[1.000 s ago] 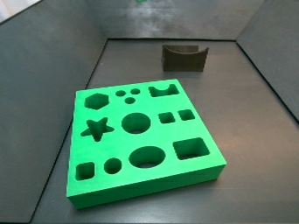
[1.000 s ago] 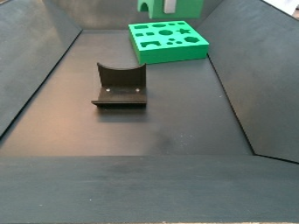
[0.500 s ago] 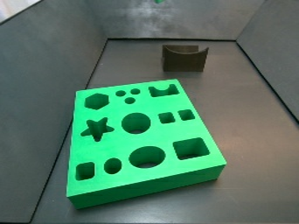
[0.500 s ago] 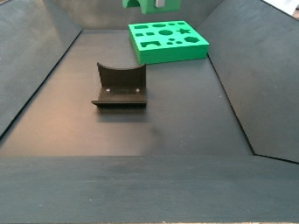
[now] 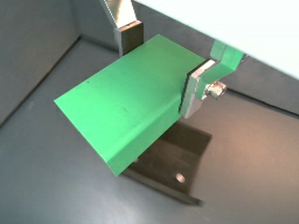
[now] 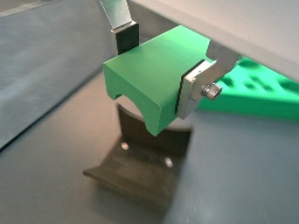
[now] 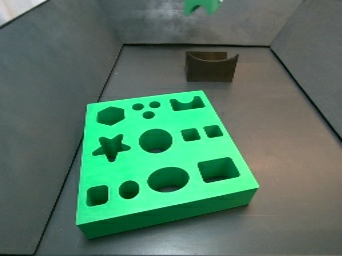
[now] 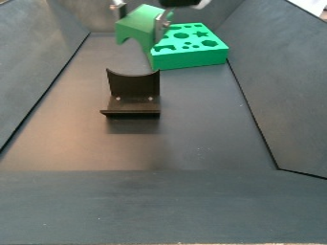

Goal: Pick up the arch object. Move up. Place the arch object on the fixture. Regrasp the arch object. Rotate the arch object. Move to above the board. Insert the arch object.
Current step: Place the arch object on the fixture.

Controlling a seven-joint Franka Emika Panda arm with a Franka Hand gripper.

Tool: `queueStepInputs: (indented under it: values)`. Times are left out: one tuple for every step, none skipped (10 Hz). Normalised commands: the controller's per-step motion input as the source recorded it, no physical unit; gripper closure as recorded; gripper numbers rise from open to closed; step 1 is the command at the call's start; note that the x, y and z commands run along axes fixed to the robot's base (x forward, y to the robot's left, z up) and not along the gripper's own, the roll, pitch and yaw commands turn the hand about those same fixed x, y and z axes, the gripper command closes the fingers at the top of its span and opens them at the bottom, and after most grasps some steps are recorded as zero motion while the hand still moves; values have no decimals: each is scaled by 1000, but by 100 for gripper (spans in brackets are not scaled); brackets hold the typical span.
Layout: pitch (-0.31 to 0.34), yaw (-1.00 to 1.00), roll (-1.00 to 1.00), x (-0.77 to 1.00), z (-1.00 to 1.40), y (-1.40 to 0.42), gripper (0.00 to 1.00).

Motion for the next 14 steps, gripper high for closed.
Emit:
queueStepInputs:
  values:
    - [289, 1000, -842, 366, -4, 37, 100]
    - [378, 1000, -898, 246, -15, 43, 100]
    - [560, 955, -972, 110, -5, 43, 100]
    - [581, 671, -786, 34, 4, 39, 100]
    - [569, 379, -594, 21, 6, 32, 100]
    - [524, 117, -376, 53, -4, 24, 100]
    - [473, -3, -280, 74, -2, 26, 100]
    - [402, -86, -221, 84, -5, 36, 100]
    - [308, -148, -143, 78, 3, 38, 100]
    - [268, -157, -110, 73, 6, 32, 100]
    - [66, -141, -1000, 103, -1000, 61, 100]
    - [48, -143, -1000, 105, -1000, 63, 100]
    - [33, -162, -1000, 113, -1000, 75, 100]
    - [35, -165, -1000, 115, -1000, 73, 100]
